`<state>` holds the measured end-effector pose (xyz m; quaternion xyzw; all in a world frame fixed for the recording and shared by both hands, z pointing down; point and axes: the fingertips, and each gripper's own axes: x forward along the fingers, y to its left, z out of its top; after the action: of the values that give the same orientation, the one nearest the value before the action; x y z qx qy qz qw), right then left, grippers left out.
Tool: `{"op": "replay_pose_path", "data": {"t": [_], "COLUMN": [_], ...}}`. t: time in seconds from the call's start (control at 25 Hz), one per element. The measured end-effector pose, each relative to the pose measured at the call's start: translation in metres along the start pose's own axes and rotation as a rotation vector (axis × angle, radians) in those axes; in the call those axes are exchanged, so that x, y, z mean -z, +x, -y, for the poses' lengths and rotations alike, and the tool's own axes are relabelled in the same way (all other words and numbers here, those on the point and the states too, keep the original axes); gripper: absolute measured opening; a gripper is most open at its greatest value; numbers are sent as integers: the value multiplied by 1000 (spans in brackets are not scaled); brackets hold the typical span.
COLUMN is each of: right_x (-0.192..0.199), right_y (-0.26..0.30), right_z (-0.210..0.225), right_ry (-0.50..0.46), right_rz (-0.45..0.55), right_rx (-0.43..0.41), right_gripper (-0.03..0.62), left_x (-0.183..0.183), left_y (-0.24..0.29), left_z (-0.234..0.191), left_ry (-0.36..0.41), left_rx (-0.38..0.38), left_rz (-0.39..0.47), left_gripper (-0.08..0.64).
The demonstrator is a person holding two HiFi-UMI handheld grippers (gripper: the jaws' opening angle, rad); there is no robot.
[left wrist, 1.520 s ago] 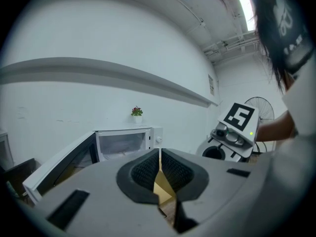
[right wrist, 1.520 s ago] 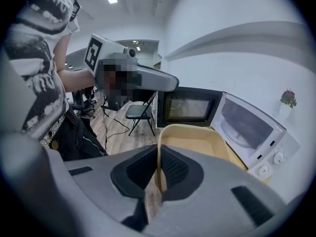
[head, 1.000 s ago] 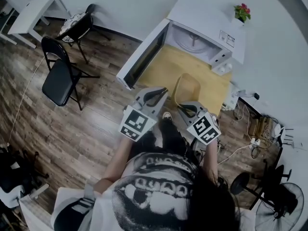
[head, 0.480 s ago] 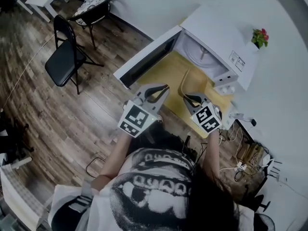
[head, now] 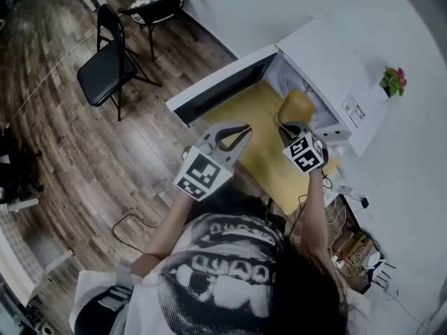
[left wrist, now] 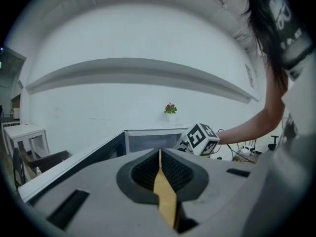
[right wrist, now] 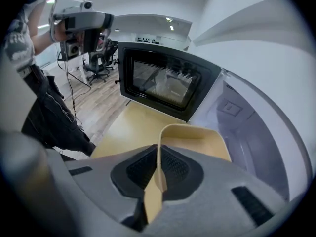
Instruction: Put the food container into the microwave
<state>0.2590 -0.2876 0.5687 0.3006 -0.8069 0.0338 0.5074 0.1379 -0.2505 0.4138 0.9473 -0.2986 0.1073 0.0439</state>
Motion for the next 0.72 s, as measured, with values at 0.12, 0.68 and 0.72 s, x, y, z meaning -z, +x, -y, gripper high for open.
{"op": "replay_pose_path", "data": {"t": [0.12, 0.68, 0.72], "right_x": [4, 17, 17], "right_y": [12, 52, 55], "right_z": [18, 101, 106], "right_ry": [-9, 97, 110], "right_rz": [-4, 49, 52], "right_rx": [9, 155, 170], "right_gripper": [26, 29, 29], "left_x": [4, 25, 26], "left_y": [1, -7, -8], "left_z": [-1, 3, 2], "left_ry": [-13, -56, -58], "left_rx": [-26, -131, -140], "left_rz": [-9, -62, -63], "left_gripper": [12, 12, 12]}}
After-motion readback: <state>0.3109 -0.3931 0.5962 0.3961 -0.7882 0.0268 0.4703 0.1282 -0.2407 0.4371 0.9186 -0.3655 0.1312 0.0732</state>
